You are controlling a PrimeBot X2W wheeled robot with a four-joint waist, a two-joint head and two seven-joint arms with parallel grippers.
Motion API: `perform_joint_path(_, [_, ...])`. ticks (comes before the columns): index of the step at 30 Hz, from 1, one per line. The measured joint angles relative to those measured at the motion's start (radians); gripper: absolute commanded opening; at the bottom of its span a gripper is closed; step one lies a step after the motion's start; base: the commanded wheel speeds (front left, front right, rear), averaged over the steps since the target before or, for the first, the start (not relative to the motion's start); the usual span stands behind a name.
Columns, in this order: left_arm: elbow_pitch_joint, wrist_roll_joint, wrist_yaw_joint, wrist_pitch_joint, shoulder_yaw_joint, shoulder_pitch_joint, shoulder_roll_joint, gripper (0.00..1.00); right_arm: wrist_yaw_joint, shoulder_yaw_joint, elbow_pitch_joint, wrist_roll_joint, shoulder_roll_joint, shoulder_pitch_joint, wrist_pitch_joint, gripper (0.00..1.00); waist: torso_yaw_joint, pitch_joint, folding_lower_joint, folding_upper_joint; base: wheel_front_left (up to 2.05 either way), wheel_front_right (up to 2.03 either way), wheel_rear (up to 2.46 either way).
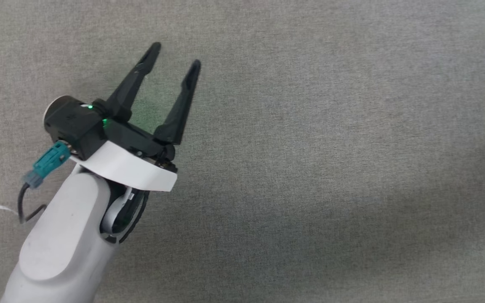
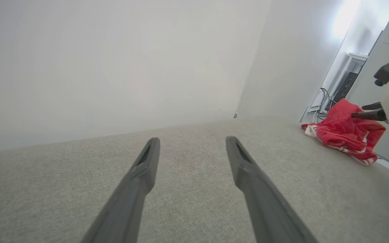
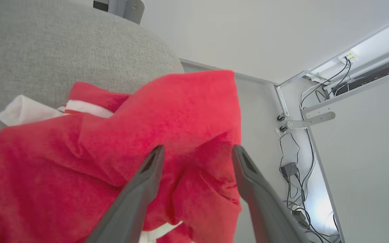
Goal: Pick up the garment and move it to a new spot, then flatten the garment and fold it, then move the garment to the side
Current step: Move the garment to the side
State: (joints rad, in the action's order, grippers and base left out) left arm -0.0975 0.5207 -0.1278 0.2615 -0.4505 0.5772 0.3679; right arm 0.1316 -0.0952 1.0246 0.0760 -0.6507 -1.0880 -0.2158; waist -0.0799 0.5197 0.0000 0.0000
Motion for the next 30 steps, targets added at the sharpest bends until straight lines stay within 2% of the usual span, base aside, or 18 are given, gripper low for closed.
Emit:
perform_joint_path(7, [0.01, 0.0, 0.0, 0.0, 0.044, -0.033, 0.001, 1.0, 0.0, -0.04, -0.006, 0.008, 0.037, -0.014, 0.049, 1.0, -0.01, -0.022, 0.0, 0.0, 0.0, 0.0, 0.0])
perform_joint_path(15, [0.018, -0.001, 0.0, 0.0, 0.112, -0.085, 0.001, 1.0, 0.0, -0.058, -0.024, -0.079, 0.139, -0.004, 0.144, 1.0, -0.014, -0.065, 0.0, 0.0, 0.0, 0.0, 0.0])
perform_joint_path(17, [0.019, -0.012, 0.0, 0.0, 0.153, -0.112, -0.007, 1.0, 0.0, -0.033, -0.047, -0.115, 0.184, 0.029, 0.179, 1.0, -0.014, -0.086, 0.0, 0.0, 0.0, 0.0, 0.0])
perform_joint_path(23, [0.025, -0.029, 0.0, 0.0, 0.218, -0.162, -0.025, 1.0, 0.0, 0.033, -0.127, -0.197, 0.259, 0.117, 0.259, 1.0, -0.009, -0.129, 0.0, 0.0, 0.0, 0.0, 0.0])
perform_joint_path(30, [0.039, -0.044, 0.0, 0.0, 0.284, -0.232, -0.049, 1.0, 0.0, 0.116, -0.231, -0.296, 0.298, 0.249, 0.332, 1.0, 0.007, -0.183, 0.0, 0.0, 0.0, 0.0, 0.0])
